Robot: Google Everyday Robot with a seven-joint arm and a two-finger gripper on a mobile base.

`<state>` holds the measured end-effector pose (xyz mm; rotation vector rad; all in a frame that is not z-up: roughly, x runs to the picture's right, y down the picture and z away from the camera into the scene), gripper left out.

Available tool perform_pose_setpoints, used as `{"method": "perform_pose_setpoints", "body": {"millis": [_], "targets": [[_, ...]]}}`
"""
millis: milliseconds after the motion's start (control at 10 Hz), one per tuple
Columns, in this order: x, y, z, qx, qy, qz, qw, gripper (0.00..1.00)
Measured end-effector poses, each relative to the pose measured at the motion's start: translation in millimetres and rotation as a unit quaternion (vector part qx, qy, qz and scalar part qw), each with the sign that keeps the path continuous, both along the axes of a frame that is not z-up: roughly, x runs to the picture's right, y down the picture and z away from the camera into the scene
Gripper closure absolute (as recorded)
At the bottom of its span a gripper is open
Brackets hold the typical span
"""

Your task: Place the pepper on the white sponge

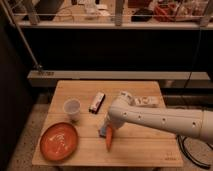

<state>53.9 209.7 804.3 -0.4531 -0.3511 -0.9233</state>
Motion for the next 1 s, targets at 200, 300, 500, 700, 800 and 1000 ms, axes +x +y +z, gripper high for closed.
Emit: {"method": "perform_pose_setpoints", "body": {"millis": [200,300,500,700,800,1000], "targets": [[-1.4,-1.9,-0.5,0.003,-0.004,-0.003,1.0000,0.77],[-1.4,-2.0,-1.0,0.003,-0.005,-0.003,1.0000,0.77],[-1.1,-1.9,-1.0,0.004,-0.007,-0.004,1.0000,0.77],[-1.4,-2.7,-0.6,0.007,-0.010,-0.006,0.9999,0.77],[-1.4,-2.8,-0.7,0.007,-0.011,-0.006,0.9999,0.77],[-1.6,-3.6,-0.8,0.009,-0.013,-0.008,0.9998,0.77]]}}
